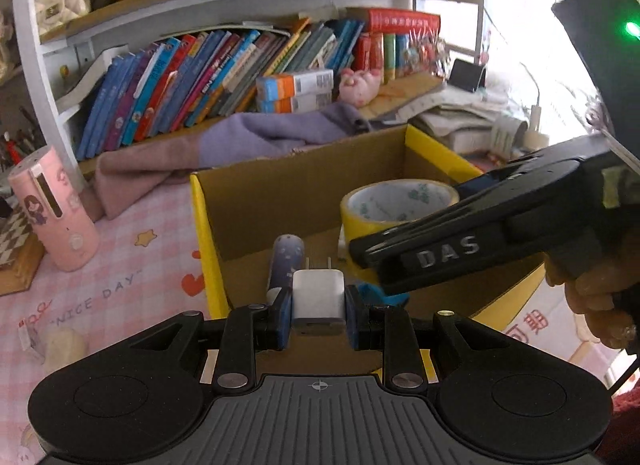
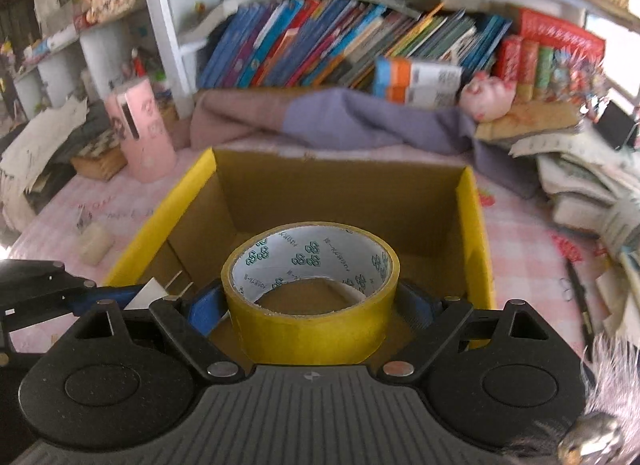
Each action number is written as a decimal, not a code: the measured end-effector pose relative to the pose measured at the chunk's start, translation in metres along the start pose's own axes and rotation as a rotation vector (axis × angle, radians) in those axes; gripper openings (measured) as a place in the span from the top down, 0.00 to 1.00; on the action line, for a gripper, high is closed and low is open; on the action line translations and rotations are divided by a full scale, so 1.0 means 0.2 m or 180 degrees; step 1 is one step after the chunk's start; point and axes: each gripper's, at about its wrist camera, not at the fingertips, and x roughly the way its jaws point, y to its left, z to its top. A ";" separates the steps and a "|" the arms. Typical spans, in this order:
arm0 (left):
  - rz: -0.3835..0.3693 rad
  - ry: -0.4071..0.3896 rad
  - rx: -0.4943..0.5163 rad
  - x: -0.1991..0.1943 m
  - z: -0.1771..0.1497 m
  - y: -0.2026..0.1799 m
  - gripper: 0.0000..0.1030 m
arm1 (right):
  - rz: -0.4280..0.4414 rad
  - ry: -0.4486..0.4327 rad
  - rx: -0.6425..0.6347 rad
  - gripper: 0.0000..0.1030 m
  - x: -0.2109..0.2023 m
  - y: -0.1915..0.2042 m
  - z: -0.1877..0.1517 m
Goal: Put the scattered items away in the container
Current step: 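Open the left tool to drop the charger while the right tool drops the tape roll, then lift both tools out of the box and back over the table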
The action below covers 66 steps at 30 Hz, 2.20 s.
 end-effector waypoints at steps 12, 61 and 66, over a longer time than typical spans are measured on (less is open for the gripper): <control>-0.0078 0.0190 -0.0038 0.08 0.01 -0.01 0.75 | 0.0054 0.0559 0.0021 0.14 0.23 -0.03 0.03; 0.0268 -0.0641 -0.0104 -0.38 -0.15 0.07 0.15 | -0.0430 -0.0684 0.0108 0.12 -0.27 0.17 -0.10; 0.0186 -0.0699 -0.0037 -0.46 -0.21 0.14 0.15 | -0.0596 -0.0840 0.0190 0.12 -0.35 0.28 -0.16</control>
